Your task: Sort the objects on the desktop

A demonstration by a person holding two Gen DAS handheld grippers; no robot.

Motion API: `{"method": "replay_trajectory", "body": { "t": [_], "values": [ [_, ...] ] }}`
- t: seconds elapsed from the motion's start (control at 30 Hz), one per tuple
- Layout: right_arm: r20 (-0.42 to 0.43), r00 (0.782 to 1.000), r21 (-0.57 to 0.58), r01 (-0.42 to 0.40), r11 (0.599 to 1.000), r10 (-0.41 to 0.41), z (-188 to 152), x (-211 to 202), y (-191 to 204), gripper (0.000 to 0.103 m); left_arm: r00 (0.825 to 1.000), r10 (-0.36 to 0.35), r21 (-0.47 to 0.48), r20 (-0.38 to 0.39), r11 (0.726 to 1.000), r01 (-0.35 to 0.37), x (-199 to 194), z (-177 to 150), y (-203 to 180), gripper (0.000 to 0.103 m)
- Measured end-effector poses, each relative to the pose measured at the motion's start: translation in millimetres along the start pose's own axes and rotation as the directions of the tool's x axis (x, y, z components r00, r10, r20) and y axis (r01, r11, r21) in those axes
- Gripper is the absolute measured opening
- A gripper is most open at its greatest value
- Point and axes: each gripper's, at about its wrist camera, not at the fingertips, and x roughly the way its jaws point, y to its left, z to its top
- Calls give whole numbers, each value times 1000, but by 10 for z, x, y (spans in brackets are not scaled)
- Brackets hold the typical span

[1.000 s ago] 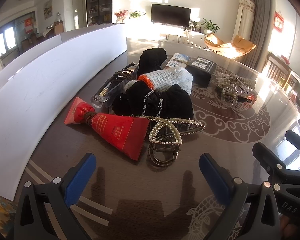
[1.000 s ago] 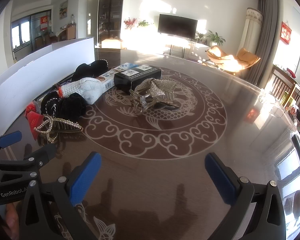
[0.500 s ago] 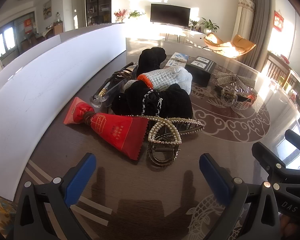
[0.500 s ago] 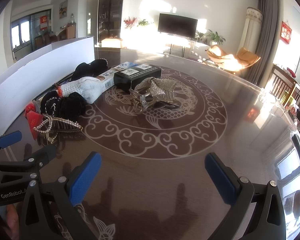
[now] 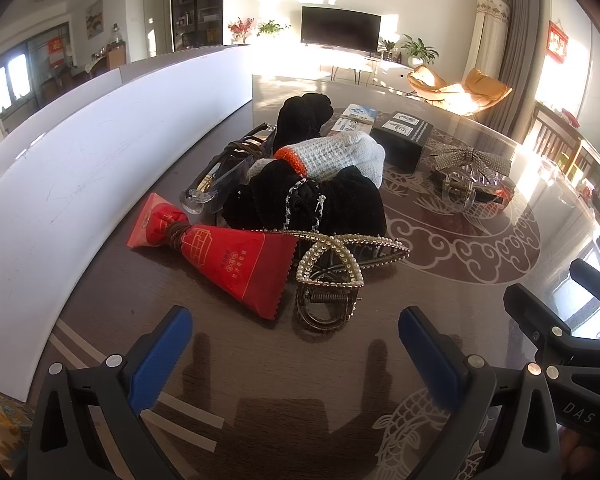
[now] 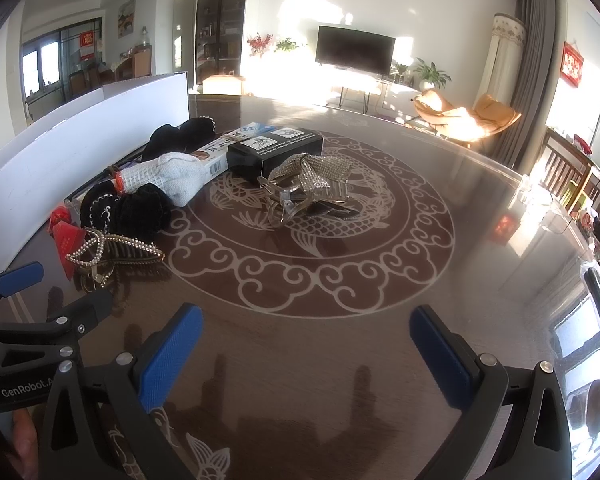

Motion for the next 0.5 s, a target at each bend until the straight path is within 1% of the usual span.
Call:
{"method": "replay_trajectory", "body": {
  "t": [0.5],
  "values": [
    [-22, 1000, 3, -2, 1000, 2, 0, 28, 4, 103, 1000, -1, -2, -2, 1000, 1, 24, -4, 7, 103]
  ]
}}
